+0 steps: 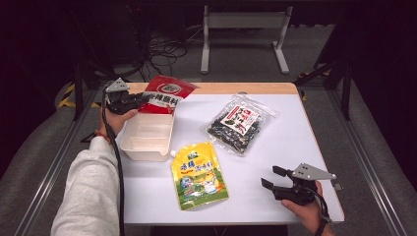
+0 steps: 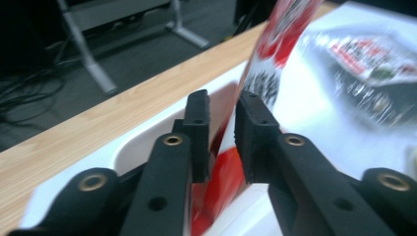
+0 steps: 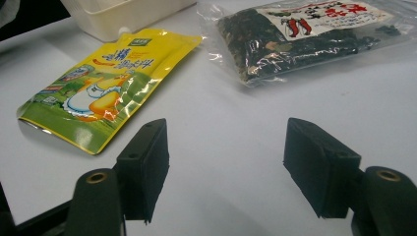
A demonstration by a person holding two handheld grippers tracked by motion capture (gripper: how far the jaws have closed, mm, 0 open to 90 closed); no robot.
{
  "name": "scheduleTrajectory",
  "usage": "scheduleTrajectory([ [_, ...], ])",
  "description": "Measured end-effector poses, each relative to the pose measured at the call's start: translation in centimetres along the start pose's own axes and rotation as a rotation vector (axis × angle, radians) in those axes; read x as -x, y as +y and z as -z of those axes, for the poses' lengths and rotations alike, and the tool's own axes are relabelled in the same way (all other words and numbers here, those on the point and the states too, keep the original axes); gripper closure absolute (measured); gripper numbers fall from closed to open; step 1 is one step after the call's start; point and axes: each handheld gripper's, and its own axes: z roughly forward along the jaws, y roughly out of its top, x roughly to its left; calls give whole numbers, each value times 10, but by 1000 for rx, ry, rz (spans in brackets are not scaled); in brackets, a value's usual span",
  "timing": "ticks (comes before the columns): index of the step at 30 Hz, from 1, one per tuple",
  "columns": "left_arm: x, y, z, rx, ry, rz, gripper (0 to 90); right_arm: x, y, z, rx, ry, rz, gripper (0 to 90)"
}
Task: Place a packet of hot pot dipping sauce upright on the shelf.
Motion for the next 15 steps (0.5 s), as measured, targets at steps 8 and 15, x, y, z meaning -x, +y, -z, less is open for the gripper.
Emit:
scheduleTrajectory([
  [8,5,-4,3,-85,48,-49,900,1,0,-3,-16,10,-2,332],
  [15,-2,-13,-3,-115,64,-15,900,1,1,-6,-27,12,0,330],
])
